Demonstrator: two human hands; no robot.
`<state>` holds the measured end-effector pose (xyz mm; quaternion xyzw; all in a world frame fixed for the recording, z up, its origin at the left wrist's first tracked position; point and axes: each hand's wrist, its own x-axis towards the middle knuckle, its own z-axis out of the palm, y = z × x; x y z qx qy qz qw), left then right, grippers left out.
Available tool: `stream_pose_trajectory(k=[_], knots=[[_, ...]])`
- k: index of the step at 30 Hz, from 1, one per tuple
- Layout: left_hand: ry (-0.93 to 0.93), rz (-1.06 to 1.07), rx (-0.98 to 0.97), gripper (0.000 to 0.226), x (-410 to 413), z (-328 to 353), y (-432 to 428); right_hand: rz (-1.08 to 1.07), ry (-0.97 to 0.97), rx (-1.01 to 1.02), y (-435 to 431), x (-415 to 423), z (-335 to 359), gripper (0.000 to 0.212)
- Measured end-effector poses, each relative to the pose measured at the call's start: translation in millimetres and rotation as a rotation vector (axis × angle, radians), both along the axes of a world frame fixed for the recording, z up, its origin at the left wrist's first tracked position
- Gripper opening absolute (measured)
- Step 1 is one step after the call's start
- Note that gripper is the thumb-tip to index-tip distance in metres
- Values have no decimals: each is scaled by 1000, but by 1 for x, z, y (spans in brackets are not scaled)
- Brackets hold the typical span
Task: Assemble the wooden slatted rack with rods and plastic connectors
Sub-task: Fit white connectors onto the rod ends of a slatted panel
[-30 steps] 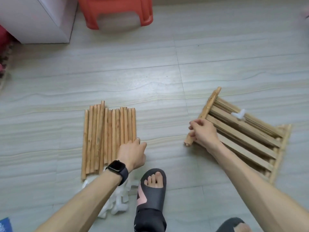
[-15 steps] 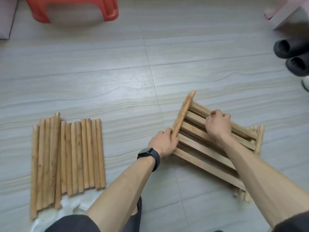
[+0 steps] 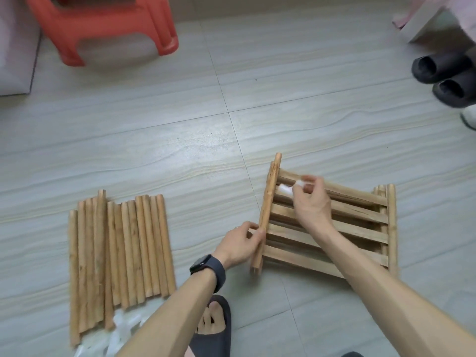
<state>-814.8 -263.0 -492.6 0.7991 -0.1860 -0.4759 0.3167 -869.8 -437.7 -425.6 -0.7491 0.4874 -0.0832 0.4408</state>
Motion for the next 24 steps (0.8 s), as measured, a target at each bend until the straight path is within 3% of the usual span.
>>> stream_pose_trajectory(k=[3, 5, 11, 15, 20, 24], knots=[[365, 495, -146, 44, 23, 25, 22, 197, -27, 109, 45, -3, -1, 12], [471, 627, -215, 39, 37, 37, 41, 319, -29, 205, 74, -4, -5, 13], [384, 464, -21, 19, 40, 41, 133, 690, 123, 320, 146, -14, -31, 20], [356, 581, 75, 18, 24, 36, 203, 871, 223, 296, 170, -19, -35, 28], [482, 857, -44, 29, 17, 44, 227, 915, 249, 295, 167, -19, -24, 36], [512, 849, -149, 37, 27, 60, 188, 998, 222, 280, 146, -17, 4, 56]])
